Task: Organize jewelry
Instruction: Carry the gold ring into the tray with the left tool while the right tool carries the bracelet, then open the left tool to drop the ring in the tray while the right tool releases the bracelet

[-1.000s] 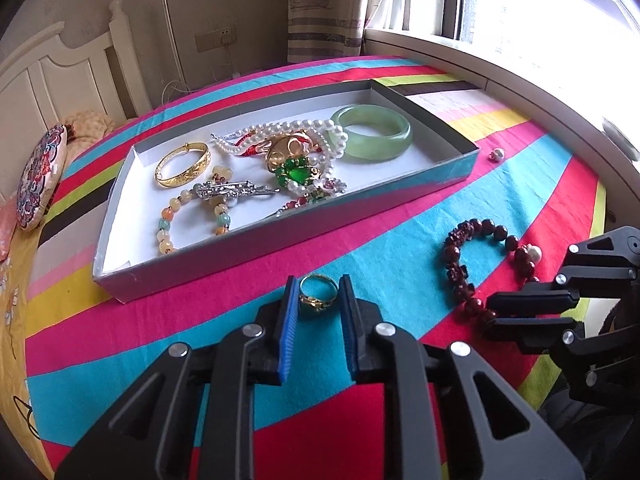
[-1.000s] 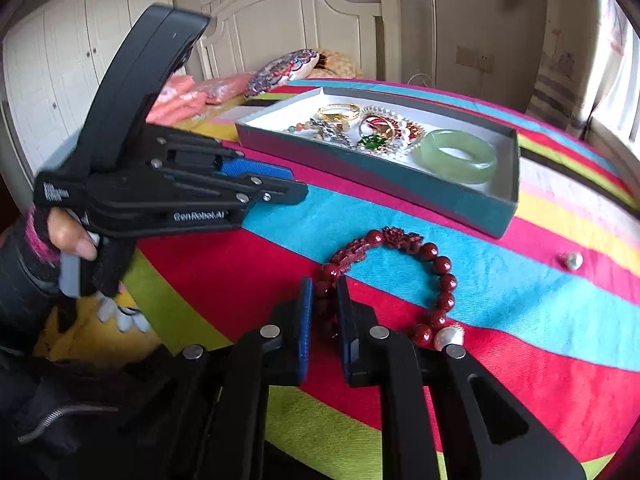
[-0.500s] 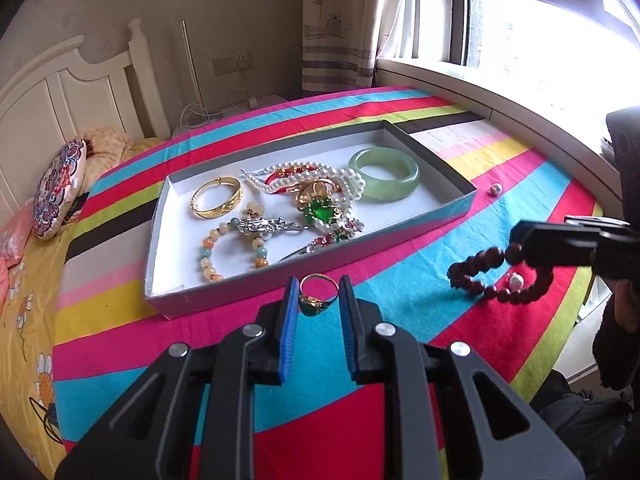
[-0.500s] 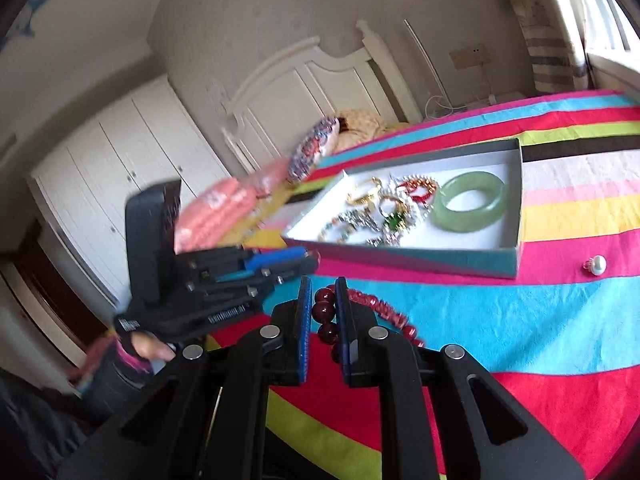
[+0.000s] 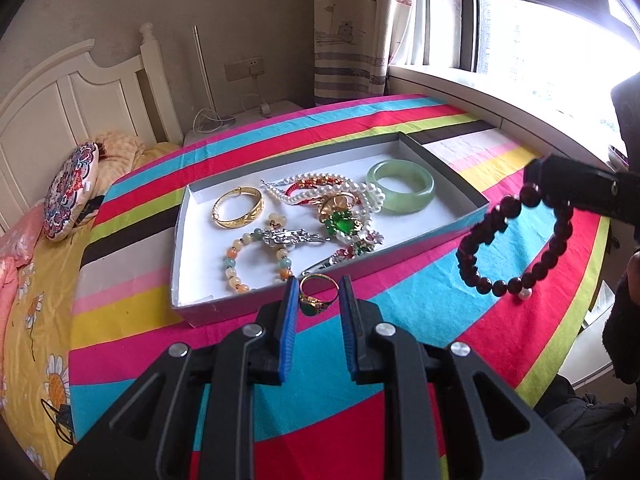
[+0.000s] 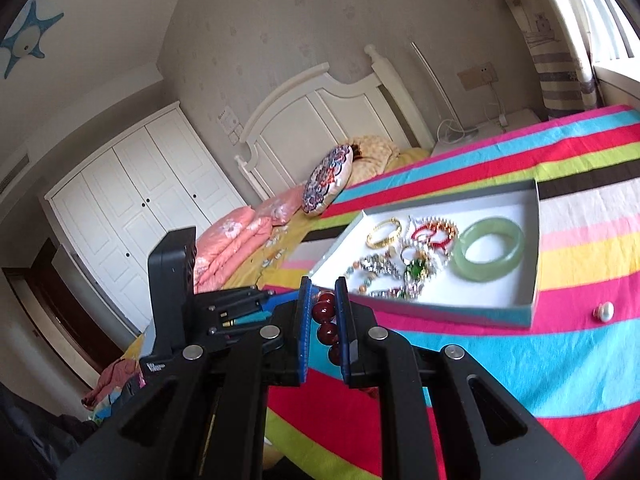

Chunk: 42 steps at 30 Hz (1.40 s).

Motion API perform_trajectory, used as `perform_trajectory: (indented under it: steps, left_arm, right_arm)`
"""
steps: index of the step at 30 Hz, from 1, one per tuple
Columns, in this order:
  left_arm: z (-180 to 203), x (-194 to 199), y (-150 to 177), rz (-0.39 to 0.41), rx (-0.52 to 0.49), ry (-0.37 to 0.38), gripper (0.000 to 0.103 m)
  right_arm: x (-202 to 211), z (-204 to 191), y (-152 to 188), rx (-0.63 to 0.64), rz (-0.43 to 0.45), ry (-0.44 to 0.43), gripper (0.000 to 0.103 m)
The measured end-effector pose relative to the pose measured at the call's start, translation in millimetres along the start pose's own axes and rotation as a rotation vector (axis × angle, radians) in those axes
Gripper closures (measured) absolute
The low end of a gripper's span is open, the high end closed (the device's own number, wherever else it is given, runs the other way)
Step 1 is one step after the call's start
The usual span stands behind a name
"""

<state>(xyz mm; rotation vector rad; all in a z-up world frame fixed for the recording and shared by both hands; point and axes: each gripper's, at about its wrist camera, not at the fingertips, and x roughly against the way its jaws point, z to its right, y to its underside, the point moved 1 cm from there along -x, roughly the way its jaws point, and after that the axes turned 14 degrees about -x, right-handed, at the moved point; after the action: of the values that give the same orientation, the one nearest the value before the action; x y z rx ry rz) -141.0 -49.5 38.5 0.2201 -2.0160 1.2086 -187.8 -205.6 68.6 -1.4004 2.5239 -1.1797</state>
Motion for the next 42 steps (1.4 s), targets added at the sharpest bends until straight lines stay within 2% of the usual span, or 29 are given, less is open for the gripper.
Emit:
perform_trajectory:
  steps: [12, 18, 24, 30, 32, 33, 34, 35, 37, 39, 42]
  left_arm:
    - [-20, -9, -16, -0.003, -0.003, -0.022, 0.083]
    - [-34, -22, -26, -0.012, 0.018, -0.024, 0.083]
    - [-58, -41, -32, -0.027, 0.087, -0.019, 0.083]
    - [-79, -68, -33, -0.056, 0.172, -0.008, 0.083]
    - [-84, -75, -32, -0.071, 0.197, -0.018, 0.069]
    - [-85, -77, -32, -0.074, 0.202, -0.027, 0.054]
    - [-85, -77, -31, -0.069, 0.203, -0.036, 0.045]
    - [-83, -75, -30, -0.066, 0.2, -0.048, 0.041]
    - [-80, -71, -29, -0.063, 0.189, -0.064, 0.037]
    - [-76, -64, -28, -0.057, 0.181, -0.084, 0.034]
    - [-64, -46, -29, -0.018, 0.154, -0.12, 0.022]
  right_arm:
    - [-1, -4, -39, 0.023, 0.072, 0.033, 0.09]
    - [-11, 7, -52, 0.024, 0.07, 0.084, 0.09]
    - [-28, 23, -58, 0.003, 0.061, 0.149, 0.09]
    - [-52, 24, -58, 0.059, 0.039, 0.251, 0.09]
    - [-64, 23, -56, 0.094, 0.023, 0.281, 0.089]
    - [-69, 22, -55, 0.101, 0.007, 0.282, 0.088]
    - [-73, 22, -53, 0.099, -0.014, 0.281, 0.087]
    - [-75, 23, -52, 0.094, -0.025, 0.276, 0.085]
    - [-72, 24, -51, 0.085, -0.023, 0.263, 0.073]
    - [-64, 27, -52, 0.072, -0.009, 0.259, 0.068]
    - [-41, 38, -54, 0.035, 0.027, 0.262, 0.066]
